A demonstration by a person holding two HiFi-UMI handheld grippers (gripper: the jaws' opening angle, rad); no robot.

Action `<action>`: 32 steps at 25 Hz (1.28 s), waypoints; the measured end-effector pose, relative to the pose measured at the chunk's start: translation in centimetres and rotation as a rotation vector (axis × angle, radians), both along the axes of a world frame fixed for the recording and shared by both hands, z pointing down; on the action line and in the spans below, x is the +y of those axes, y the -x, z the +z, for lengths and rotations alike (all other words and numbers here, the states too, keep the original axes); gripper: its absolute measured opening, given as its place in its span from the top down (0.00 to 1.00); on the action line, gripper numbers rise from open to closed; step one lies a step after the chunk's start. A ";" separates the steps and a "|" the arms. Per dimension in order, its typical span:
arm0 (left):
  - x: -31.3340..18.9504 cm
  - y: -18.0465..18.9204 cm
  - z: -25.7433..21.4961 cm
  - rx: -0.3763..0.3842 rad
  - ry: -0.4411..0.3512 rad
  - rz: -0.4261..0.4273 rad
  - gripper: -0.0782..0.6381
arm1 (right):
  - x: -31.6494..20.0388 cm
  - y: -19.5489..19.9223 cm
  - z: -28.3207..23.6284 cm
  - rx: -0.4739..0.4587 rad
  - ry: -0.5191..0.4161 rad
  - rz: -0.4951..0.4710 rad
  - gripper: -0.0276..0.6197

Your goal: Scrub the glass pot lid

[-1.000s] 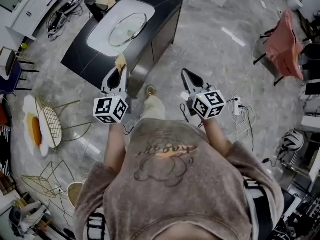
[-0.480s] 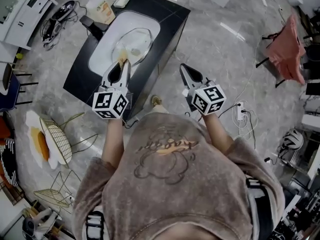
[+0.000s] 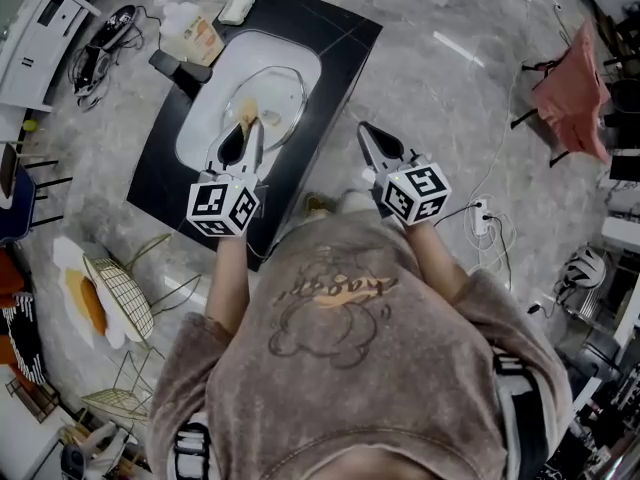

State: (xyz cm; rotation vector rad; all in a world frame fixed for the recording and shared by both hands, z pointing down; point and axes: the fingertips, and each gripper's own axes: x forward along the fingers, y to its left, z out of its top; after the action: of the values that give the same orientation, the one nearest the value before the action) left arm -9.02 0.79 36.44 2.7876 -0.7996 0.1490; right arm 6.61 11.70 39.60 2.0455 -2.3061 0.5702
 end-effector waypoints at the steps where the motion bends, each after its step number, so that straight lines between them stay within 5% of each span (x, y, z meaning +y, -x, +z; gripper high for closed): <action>1: -0.2 -0.2 0.1 0.001 0.004 -0.001 0.80 | -0.4 -0.2 0.0 0.003 0.004 -0.002 0.96; 21: -8.8 -6.5 -0.1 -0.026 0.001 -0.189 0.80 | -13.5 -7.2 0.2 -0.028 -0.008 -0.263 0.96; 32: -9.0 -2.1 0.4 -0.045 0.026 -0.414 0.80 | -18.5 -3.4 1.9 -0.026 0.025 -0.521 0.96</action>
State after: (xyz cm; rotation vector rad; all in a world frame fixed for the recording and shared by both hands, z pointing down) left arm -6.93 -8.19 36.88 2.5342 -1.3505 0.1453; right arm 9.98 -6.75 41.47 1.3370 -2.6719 0.5861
